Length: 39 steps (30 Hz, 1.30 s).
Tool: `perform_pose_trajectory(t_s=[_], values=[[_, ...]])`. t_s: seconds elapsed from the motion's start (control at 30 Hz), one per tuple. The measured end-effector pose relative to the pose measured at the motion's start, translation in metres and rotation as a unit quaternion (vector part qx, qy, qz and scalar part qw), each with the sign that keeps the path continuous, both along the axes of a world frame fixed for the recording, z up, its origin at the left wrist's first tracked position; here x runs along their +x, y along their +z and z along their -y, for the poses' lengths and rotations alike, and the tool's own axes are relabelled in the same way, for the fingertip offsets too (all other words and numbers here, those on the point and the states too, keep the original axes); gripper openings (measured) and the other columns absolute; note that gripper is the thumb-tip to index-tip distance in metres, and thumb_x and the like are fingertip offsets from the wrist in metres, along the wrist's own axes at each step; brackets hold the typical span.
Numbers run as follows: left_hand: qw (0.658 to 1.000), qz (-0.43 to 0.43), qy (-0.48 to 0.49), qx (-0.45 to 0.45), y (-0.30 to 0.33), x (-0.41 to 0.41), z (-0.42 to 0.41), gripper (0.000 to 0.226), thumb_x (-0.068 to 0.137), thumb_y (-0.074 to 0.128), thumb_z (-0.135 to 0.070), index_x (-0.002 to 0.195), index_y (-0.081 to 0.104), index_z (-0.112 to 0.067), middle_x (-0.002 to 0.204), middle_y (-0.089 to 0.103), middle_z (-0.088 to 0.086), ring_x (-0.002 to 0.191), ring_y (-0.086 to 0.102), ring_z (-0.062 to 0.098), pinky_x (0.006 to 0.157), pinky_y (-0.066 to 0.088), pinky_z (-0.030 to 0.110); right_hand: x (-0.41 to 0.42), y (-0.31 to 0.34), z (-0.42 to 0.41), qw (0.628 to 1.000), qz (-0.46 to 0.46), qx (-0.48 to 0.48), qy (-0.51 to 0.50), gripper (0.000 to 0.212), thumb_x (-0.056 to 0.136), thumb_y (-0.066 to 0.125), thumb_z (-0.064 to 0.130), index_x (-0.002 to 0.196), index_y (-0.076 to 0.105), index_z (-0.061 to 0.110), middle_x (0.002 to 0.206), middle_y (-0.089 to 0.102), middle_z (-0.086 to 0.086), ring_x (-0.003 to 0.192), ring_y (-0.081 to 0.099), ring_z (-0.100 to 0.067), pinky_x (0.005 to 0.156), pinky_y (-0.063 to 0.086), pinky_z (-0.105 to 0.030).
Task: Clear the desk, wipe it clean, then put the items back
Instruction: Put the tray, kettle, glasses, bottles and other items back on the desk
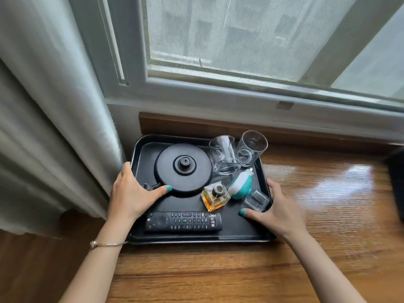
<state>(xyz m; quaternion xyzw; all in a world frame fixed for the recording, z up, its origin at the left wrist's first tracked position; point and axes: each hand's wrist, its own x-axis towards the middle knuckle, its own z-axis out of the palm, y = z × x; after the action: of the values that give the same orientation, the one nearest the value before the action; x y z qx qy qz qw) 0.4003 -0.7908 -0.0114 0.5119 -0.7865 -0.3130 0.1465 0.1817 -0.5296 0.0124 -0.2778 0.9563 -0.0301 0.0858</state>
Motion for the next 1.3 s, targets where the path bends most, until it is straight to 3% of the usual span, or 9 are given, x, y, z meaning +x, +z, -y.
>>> perform_pose_trajectory(t_s=[0.27,0.37,0.53,0.67,0.8,0.9,0.97,1.13,1.3], values=[[0.997,0.067,-0.036,-0.024,0.010,-0.012,0.003,0.123,0.050,0.074,-0.077,0.141,0.027,-0.008,0.147,0.039,0.013,0.131,0.044,0.035,0.095,0.044,0.046,-0.004,-0.005,0.003,0.998,0.029,-0.056,-0.029,0.113,0.045,0.055,0.093,0.140,0.030,0.037,0.108,0.071,0.003,0.098,0.068,-0.027,0.083,0.053,-0.039],[0.995,0.074,-0.053,-0.025,0.008,-0.012,0.005,0.135,0.053,0.071,-0.078,0.153,0.010,-0.011,0.159,0.021,0.009,0.143,0.028,0.028,0.107,0.037,0.047,-0.003,-0.003,0.004,0.999,0.022,-0.040,-0.026,0.107,0.052,0.062,0.088,0.140,0.031,0.035,0.111,0.070,0.001,0.101,0.067,-0.029,0.083,0.052,-0.039],[0.984,-0.008,-0.126,-0.129,0.010,-0.005,-0.002,0.124,0.064,0.073,-0.070,0.155,0.007,-0.019,0.163,0.009,0.003,0.149,0.005,0.015,0.119,0.019,0.044,0.000,-0.001,0.001,0.995,0.034,-0.089,-0.014,0.115,0.043,0.052,0.097,0.139,0.034,0.035,0.123,0.063,0.005,0.109,0.063,-0.025,0.087,0.053,-0.043],[0.971,-0.050,-0.186,-0.140,0.018,-0.004,-0.024,0.120,0.060,0.049,-0.084,0.155,0.008,-0.024,0.162,0.011,-0.001,0.150,0.003,0.015,0.121,0.010,0.043,0.002,-0.001,-0.017,0.994,0.059,-0.094,0.009,0.122,0.048,0.051,0.096,0.150,0.020,0.037,0.139,0.048,0.002,0.126,0.045,-0.021,0.101,0.045,-0.044],[0.955,-0.089,-0.266,-0.101,0.036,-0.024,-0.091,0.112,0.064,0.058,-0.075,0.154,0.009,-0.032,0.161,0.014,-0.008,0.149,0.003,0.010,0.121,0.009,0.040,0.018,0.010,-0.069,0.962,0.158,-0.221,-0.016,0.112,0.065,0.077,0.063,0.153,0.012,0.038,0.134,0.046,0.004,0.127,0.036,-0.017,0.107,0.037,-0.040],[0.921,-0.092,-0.359,-0.120,0.039,-0.046,-0.157,0.099,0.074,0.061,-0.063,0.154,0.013,-0.029,0.159,0.018,-0.009,0.148,0.011,0.012,0.121,0.016,0.043,0.031,0.014,-0.120,0.938,0.192,-0.287,-0.036,0.097,0.076,0.079,0.044,0.152,0.020,0.035,0.122,0.045,0.011,0.119,0.041,-0.012,0.102,0.038,-0.032],[0.902,-0.072,-0.413,-0.101,0.032,-0.061,-0.202,0.092,0.083,0.063,-0.053,0.154,0.010,-0.028,0.156,0.013,-0.016,0.146,0.009,0.006,0.122,0.012,0.036,0.034,0.013,-0.158,0.930,0.200,-0.302,-0.064,0.082,0.083,0.075,0.035,0.150,0.029,0.028,0.123,0.046,0.008,0.119,0.043,-0.013,0.103,0.039,-0.031],[0.864,-0.004,-0.503,-0.027,0.000,-0.103,-0.325,0.085,0.084,0.043,-0.064,0.154,0.014,-0.026,0.161,0.017,-0.003,0.148,0.010,0.012,0.121,0.010,0.032,0.032,0.001,-0.280,0.938,0.161,-0.288,-0.108,0.051,0.091,0.066,0.033,0.138,0.051,0.022,0.130,0.050,0.009,0.125,0.041,-0.012,0.106,0.040,-0.034],[0.829,-0.021,-0.558,-0.041,-0.003,-0.143,-0.476,0.068,0.096,0.049,-0.044,0.154,0.018,-0.025,0.160,0.016,-0.007,0.148,0.009,0.008,0.120,0.006,0.025,0.034,-0.014,-0.436,0.935,0.134,-0.278,-0.173,0.046,0.095,0.059,0.035,0.139,0.047,0.032,0.139,0.040,0.019,0.132,0.028,-0.003,0.112,0.024,-0.024]])
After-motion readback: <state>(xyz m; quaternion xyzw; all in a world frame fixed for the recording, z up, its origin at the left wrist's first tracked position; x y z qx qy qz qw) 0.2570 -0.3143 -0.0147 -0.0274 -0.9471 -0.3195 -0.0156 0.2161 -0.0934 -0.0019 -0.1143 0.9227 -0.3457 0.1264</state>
